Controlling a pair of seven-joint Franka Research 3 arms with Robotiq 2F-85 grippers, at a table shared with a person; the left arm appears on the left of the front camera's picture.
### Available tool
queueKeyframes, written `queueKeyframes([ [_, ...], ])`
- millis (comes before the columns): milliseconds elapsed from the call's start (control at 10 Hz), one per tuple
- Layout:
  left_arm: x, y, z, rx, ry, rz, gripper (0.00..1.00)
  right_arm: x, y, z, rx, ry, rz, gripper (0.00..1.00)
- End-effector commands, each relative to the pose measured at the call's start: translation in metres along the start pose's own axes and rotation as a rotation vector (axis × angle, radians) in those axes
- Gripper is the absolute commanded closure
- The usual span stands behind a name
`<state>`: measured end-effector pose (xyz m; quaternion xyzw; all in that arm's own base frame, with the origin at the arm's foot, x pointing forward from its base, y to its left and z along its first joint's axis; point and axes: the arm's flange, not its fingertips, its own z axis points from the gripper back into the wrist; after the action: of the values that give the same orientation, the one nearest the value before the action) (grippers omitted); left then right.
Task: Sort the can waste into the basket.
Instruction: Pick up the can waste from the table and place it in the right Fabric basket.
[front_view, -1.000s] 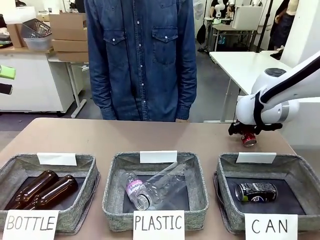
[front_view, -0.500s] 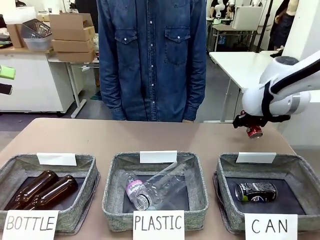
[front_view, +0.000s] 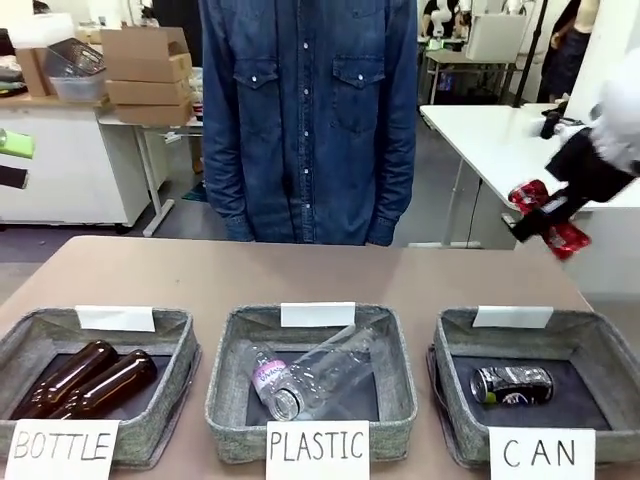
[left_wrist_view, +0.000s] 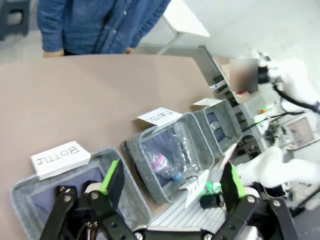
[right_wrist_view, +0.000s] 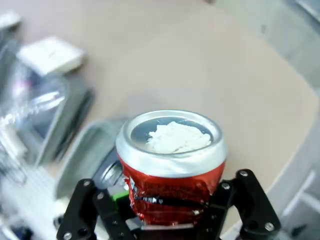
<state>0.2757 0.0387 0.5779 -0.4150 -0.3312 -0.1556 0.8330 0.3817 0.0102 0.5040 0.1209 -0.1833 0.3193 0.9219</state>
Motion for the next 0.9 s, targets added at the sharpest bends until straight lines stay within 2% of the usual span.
queueKeyframes([
  [0,0.001,0.001,-0.001,-0.022,-0.011,-0.009,0.00,-0.045,0.020,0.006,0.234,0.085,0.354,1.00],
  [100,0.001,0.001,-0.001,-0.022,-0.011,-0.009,0.00,-0.062,0.030,0.003,0.295,0.146,0.542,1.00],
  [300,0.001,0.001,-0.001,-0.022,-0.011,-0.009,0.00,-0.083,0.040,-0.008,0.360,0.216,0.730,1.00],
  [400,0.001,0.001,-0.001,-0.022,-0.011,-0.009,0.00,-0.092,0.044,-0.022,0.294,0.293,0.813,1.00],
  [800,0.001,0.001,-0.001,-0.022,-0.011,-0.009,0.00,-0.094,0.043,-0.031,0.238,0.323,0.819,1.00],
])
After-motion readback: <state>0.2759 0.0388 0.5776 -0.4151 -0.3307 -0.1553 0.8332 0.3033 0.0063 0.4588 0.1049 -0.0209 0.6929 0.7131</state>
